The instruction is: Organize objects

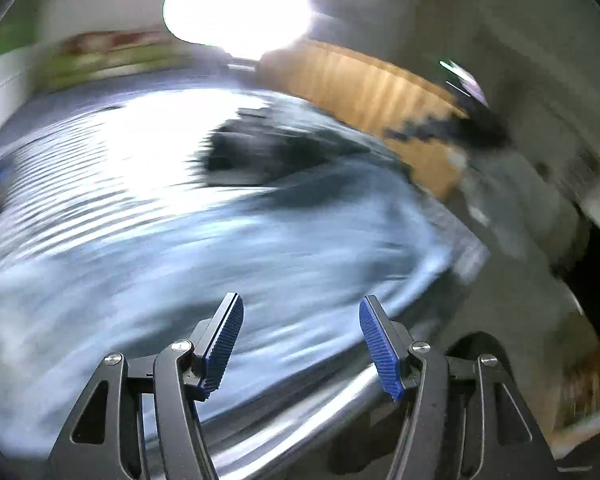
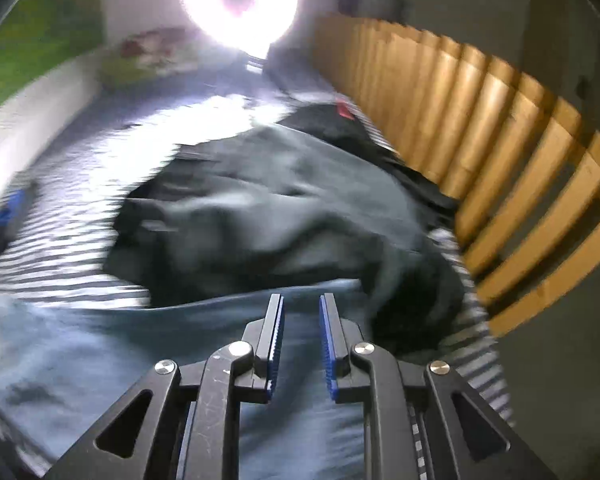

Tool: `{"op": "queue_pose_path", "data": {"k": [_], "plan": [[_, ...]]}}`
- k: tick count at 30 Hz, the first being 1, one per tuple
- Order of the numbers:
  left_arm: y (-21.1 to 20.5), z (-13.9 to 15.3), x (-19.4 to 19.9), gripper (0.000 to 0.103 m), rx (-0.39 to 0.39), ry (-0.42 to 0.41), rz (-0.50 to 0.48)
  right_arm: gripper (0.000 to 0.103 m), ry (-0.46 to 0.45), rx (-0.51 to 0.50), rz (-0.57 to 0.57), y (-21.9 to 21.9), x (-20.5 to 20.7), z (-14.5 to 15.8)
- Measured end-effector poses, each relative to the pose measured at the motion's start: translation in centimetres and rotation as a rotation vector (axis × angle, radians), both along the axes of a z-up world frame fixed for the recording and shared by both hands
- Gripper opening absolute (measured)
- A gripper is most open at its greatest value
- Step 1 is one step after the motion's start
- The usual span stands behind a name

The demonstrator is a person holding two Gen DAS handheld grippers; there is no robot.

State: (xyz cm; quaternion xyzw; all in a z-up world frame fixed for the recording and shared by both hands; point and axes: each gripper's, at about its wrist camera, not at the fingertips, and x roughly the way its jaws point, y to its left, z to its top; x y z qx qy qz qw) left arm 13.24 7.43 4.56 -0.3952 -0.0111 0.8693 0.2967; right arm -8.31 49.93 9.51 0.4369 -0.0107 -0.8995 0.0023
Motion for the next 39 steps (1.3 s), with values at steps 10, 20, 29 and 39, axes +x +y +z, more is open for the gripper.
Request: {"op": "queue_pose_path", "data": {"k": [10, 20, 29, 39], "plan": [[-37.5, -2.4, 1.4, 0.074, -0.121, -0.046, 0.778, 0.032, -0.061, -0.02, 0.626, -28.1, 6.1, -2.2], [-55.0, -8.6, -2.9, 0.083, -0.015, -0.22, 0.982, 0.048, -0.147, 0.188, 1.056, -46.9, 13.9, -10.5], [-55.7, -11.3, -5.8, 0.081, 0.023, -0.29, 0.949, 0.048, -0.212, 0.215, 1.048, -46.5, 12.8, -12.9], [-53.5, -8.5, -6.1, 0.009, -0.06, -0.252, 0.903, 0.002, -0.247, 0.161, 1.004, -45.5, 11.2, -11.3]]}}
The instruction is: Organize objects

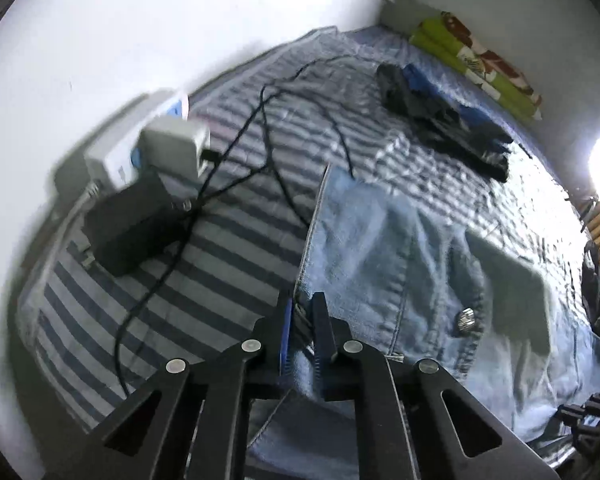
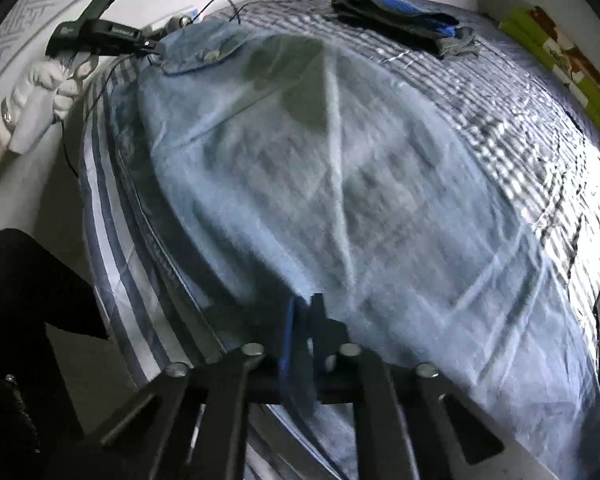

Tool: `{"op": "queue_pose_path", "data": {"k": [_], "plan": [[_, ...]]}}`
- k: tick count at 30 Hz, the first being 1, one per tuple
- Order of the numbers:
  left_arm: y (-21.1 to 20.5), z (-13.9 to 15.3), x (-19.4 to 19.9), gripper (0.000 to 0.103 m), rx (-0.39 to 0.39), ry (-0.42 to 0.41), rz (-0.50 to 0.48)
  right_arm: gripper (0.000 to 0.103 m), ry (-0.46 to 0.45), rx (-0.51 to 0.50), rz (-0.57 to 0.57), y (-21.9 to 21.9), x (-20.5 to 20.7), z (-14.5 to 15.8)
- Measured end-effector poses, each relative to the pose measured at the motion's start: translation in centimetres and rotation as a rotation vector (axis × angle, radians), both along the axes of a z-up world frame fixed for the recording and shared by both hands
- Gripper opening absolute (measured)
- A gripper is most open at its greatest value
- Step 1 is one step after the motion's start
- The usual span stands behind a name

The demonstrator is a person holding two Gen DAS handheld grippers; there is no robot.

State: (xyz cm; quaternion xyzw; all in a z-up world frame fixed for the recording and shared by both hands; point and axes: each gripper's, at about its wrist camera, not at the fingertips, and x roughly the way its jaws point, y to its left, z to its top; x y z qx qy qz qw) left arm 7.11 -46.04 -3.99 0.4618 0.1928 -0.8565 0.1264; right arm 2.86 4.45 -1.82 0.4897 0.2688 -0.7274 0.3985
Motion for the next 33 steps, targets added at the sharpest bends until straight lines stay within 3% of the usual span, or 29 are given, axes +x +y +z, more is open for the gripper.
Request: {"op": "queue_pose_path", "data": {"k": [8, 11, 14, 15, 18, 23, 26, 28, 33], "plan": [[1.2, 6.7, 2.8, 0.009, -0.009, 0.086, -0.031, 0.0, 0.046, -0.093, -0.07, 2.8, -0.9, 5.2], [2.0, 6.8, 4.6, 0.009, -0.034, 0.067, -0.054, 0.0, 0.029, -0.142, -0.109, 4.8, -0.9, 6.8], [1.6, 5.1, 5.3, 0.009, -0.033, 0.021, -0.031, 0.001, 0.02, -0.147, -0.055, 4.9, 0.7, 5.7], [1.3, 4.6, 5.3, 0.009, -0.019, 0.013, -0.016, 0.006, 0.011, -0.126, -0.029, 4.4, 1.4, 4.7], [1.0, 4.0, 4.9, 0.009, -0.006, 0.008, 0.01, 0.038, 0.041, -0.055, 0.04, 2.2, 3.2, 1.6], [1.2, 4.4, 3.3, 0.009, -0.033, -0.004, 0.009, 0.039, 0.066, 0.027, 0.078, -0.2, 3.4, -1.7], [1.4, 4.5, 2.5, 0.009, -0.054, -0.01, -0.001, 0.037, 0.039, 0.027, 0.061, -0.2, 2.5, -2.1], [1.6, 4.7, 2.2, 0.009, -0.067, -0.014, -0.008, 0.012, -0.005, 0.009, 0.039, 0.2, 1.6, -1.9], [1.9, 5.6, 2.0, 0.009, -0.078, -0.005, -0.009, 0.002, 0.023, -0.014, 0.017, 1.0, 1.3, 0.1]]}}
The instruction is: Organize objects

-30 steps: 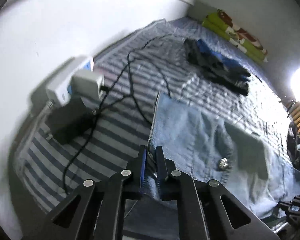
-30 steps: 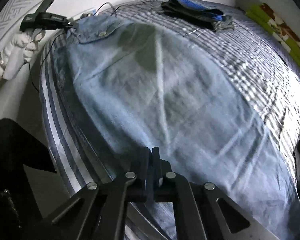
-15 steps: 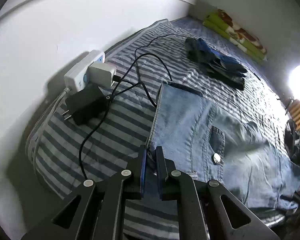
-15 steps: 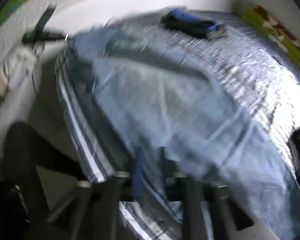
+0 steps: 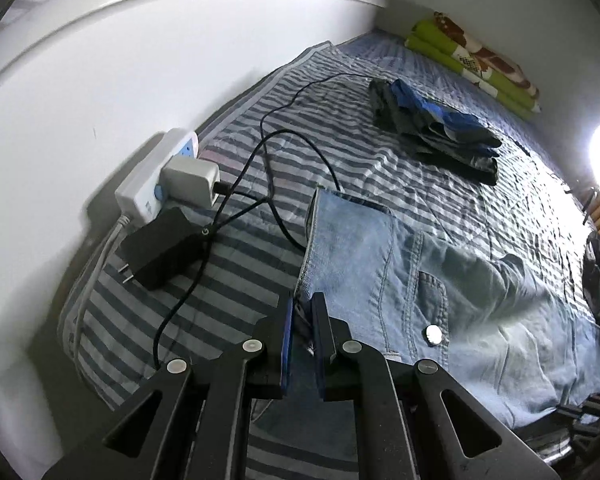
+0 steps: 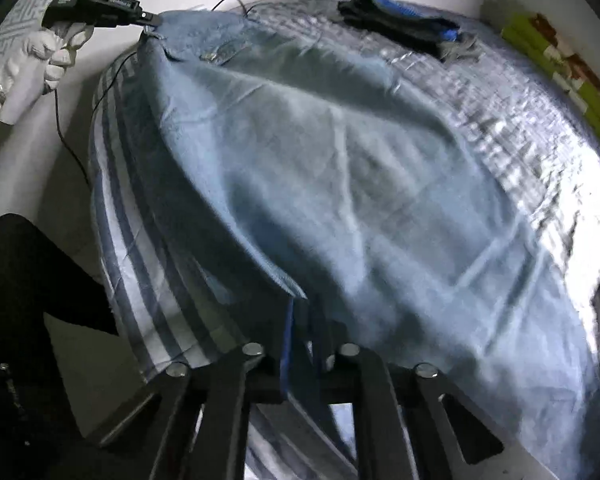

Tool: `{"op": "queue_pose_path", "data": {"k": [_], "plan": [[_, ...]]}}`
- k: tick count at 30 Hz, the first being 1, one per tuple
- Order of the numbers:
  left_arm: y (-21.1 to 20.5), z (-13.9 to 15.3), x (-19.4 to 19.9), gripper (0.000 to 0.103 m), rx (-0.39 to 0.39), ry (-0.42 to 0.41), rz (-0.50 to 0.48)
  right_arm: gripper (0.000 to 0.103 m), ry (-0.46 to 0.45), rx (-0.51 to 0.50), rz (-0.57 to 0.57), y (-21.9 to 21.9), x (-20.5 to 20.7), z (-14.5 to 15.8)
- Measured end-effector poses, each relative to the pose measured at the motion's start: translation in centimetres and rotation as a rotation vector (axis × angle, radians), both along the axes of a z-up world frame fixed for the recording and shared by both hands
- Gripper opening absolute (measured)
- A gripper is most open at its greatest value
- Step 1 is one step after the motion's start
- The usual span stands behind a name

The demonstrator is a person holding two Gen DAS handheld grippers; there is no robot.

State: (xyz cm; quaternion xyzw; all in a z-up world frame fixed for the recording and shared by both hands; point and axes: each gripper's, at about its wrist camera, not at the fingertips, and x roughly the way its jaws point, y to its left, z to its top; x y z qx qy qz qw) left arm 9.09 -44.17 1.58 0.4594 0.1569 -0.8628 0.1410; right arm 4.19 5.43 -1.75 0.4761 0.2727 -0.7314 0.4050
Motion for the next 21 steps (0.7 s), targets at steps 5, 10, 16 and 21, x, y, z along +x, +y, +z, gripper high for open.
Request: {"op": "queue_pose_path", "data": {"k": [5, 10, 16, 21], "plan": [[0.2, 2.1, 2.7, 0.009, 0.028, 0.056, -0.017, 0.002, -0.014, -0.088, -0.009, 2.3, 0.7, 4.3], [1.0, -1.6, 5.9, 0.009, 0.029, -0.038, -0.046, 0.002, -0.076, -0.064, 0.041, 3.3, 2.6, 2.7], [0.9, -6.2, 6.2, 0.032, -0.009, -0.211, -0.021, 0.008, -0.09, 0.052, 0.018, 1.6, 2.5, -2.6], [2.1, 0.3, 5.9, 0.045, -0.098, -0.054, -0.003, 0.03, -0.112, -0.077, 0.029, 3.3, 1.0, 2.3]]}}
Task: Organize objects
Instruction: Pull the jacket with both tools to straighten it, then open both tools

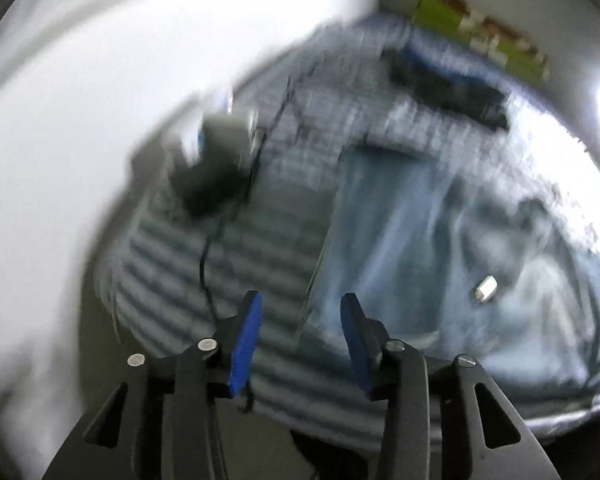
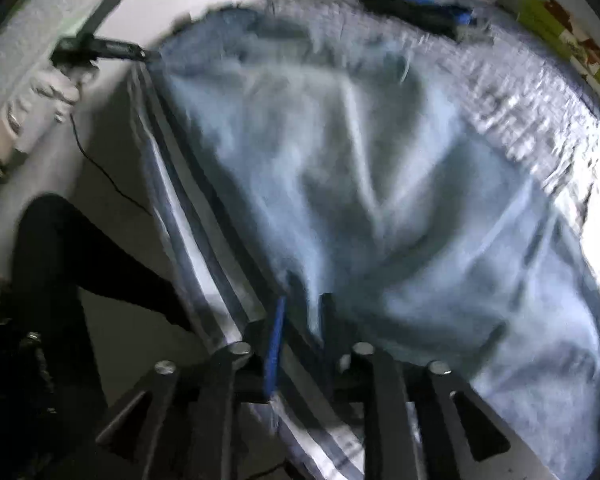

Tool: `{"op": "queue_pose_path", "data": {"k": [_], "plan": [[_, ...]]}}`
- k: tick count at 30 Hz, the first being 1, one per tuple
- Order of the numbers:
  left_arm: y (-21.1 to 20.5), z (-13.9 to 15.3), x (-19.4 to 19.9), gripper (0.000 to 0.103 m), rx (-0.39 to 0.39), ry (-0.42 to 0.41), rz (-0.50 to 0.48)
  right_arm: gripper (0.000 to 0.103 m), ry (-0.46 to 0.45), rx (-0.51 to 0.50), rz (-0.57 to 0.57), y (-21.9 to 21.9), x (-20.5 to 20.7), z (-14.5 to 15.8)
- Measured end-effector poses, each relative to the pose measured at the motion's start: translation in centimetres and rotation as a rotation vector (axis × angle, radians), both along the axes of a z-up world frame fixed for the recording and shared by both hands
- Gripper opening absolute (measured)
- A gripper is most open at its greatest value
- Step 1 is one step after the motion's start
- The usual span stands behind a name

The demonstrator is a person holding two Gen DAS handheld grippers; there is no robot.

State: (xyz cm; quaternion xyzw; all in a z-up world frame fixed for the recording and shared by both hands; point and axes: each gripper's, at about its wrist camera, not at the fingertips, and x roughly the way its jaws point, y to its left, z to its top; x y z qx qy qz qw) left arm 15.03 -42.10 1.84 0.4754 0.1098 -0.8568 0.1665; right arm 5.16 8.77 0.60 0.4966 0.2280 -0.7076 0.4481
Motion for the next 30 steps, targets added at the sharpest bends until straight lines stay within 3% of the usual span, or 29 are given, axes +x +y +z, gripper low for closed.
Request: {"op": "queue_pose_path", "data": {"k": [1, 5, 7, 12, 16, 20, 25, 26, 27, 28, 30], "plan": [[0.5, 1.0, -0.4, 0.045, 0.005, 0.031, -0.014, 0.037, -0.006, -0.051, -0.024, 0.5, -1.0, 1.3], [3.5, 4.1, -4.8, 0.047, 0.04, 0.109, -0.119, 0.038, -0.011, -0.149, -0.128, 0.3, -4.9, 3.7], [5.1, 3.7, -7.3, 0.047, 0.049, 0.099, -0.155, 0.038, -0.013, -0.179, -0.183, -0.9, -7.9, 4.1], [8.2, -1.5, -13.3, 0.047, 0.135, 0.03, -0.239, 0.038, -0.116, -0.246, -0.276, -4.2, -14.8, 2.7], [8.2, -6.6, -15.0, 0.044, 0.022, -0.084, -0.176, 0.038, -0.206, -0.265, -0.313, -7.2, -18.9, 0.3], [7.4, -7.0, -13.5, 0.044, 0.076, 0.025, -0.151, 0.042, -0.297, -0.305, -0.316, -10.2, -22.0, -1.6], [7.7, -7.2, -13.5, 0.044, 0.044, 0.028, -0.166, 0.047, -0.453, -0.321, -0.296, -14.1, -24.1, -4.4], [7.5, -7.2, -13.4, 0.044, 0.061, 0.036, -0.163, 0.046, -0.452, -0.296, -0.278, -14.9, -23.8, -4.8], [7.2, -7.3, -13.5, 0.045, 0.078, 0.043, -0.16, 0.029, -0.44, -0.267, -0.239, -15.8, -23.0, -4.9], [6.8, -7.2, -13.3, 0.044, 0.098, 0.051, -0.157, 0.002, -0.417, -0.243, -0.206, -16.3, -22.4, -4.7], [6.0, -7.2, -12.9, 0.044, 0.146, 0.066, -0.143, 0.002, -0.248, -0.199, -0.166, -17.1, -21.1, -3.5]]}}
